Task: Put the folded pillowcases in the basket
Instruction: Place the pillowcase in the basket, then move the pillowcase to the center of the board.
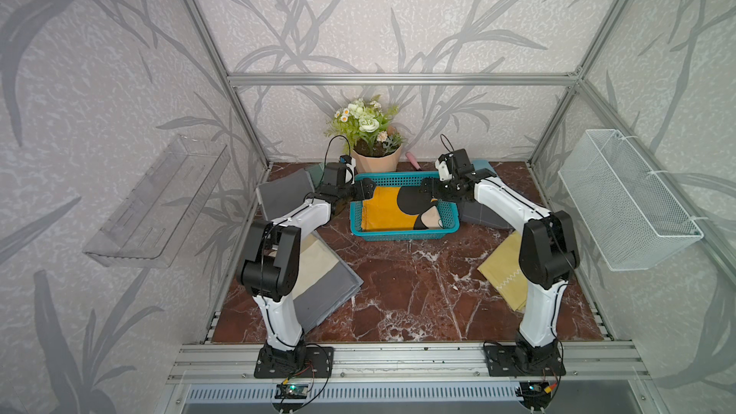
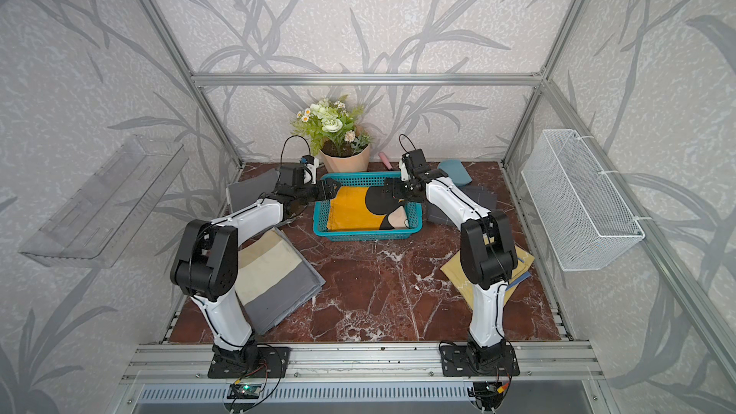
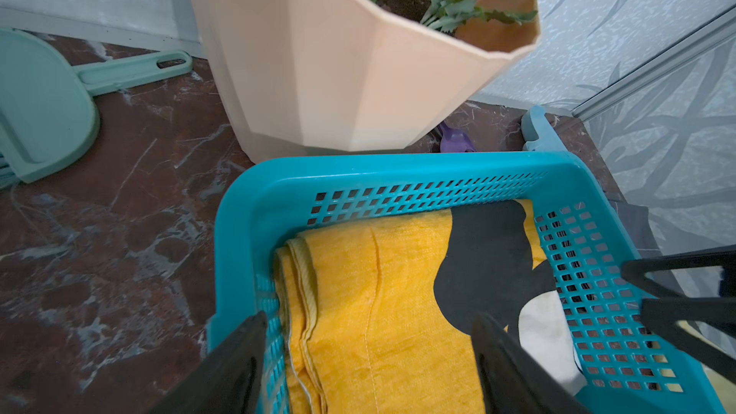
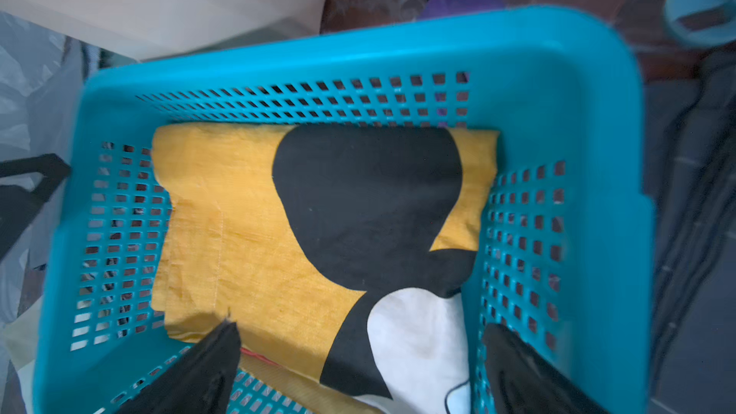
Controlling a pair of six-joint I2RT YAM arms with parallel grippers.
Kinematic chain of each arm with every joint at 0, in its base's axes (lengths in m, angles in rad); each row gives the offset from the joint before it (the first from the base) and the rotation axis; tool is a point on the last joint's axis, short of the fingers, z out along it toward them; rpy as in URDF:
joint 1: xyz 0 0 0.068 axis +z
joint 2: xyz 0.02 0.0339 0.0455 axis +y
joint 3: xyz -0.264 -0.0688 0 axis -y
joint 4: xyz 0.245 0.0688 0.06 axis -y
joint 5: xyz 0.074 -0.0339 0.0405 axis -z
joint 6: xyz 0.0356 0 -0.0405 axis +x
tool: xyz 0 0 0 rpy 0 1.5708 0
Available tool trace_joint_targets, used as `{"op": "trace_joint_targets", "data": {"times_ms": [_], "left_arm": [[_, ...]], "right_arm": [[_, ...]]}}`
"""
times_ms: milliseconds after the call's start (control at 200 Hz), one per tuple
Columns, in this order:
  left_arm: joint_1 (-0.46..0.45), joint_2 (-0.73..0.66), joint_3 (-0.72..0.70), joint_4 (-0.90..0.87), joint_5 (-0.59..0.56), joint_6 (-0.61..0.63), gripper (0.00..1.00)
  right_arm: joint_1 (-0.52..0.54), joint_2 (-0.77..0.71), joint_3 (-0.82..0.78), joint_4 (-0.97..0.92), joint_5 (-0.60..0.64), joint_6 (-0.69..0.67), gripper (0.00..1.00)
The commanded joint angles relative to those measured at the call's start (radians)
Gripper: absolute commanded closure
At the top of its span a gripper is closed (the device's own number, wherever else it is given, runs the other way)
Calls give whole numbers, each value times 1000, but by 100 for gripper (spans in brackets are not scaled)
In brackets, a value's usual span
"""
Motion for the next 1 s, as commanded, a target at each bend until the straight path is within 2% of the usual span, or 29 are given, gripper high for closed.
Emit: {"op": "trace_joint_targets", "data": {"times_ms": [0, 125, 305, 430, 500, 695, 840, 935, 995], "left_arm": [[-8, -74, 42, -43, -22, 10, 14], [-30, -137, 23, -43, -28, 4, 14], [-112, -234, -50, -39, -42, -13, 13], [-206, -283, -121, -19, -68, -33, 13], [-252, -304, -169, 8, -72, -76, 13], [-379, -350, -279, 81, -78, -145, 12], [-415, -370, -306, 65, -78, -147, 12], [-420, -386, -328, 55, -82, -144, 12], [-420, -397, -342, 52, -82, -142, 12]], "right_arm": [[-3, -137, -40, 33, 55, -15, 1], [-5, -266, -102, 22, 125, -24, 1], [-50, -371, -184, -222, 337, 6, 1], [-172, -414, -318, -336, 287, 71, 1], [-211, -430, -391, -386, 299, 95, 1], [-226, -411, -507, -480, 333, 199, 1], [-225, -397, -611, -412, 292, 277, 0], [-225, -374, -669, -342, 256, 318, 8], [-226, -360, -701, -295, 215, 333, 21]]}}
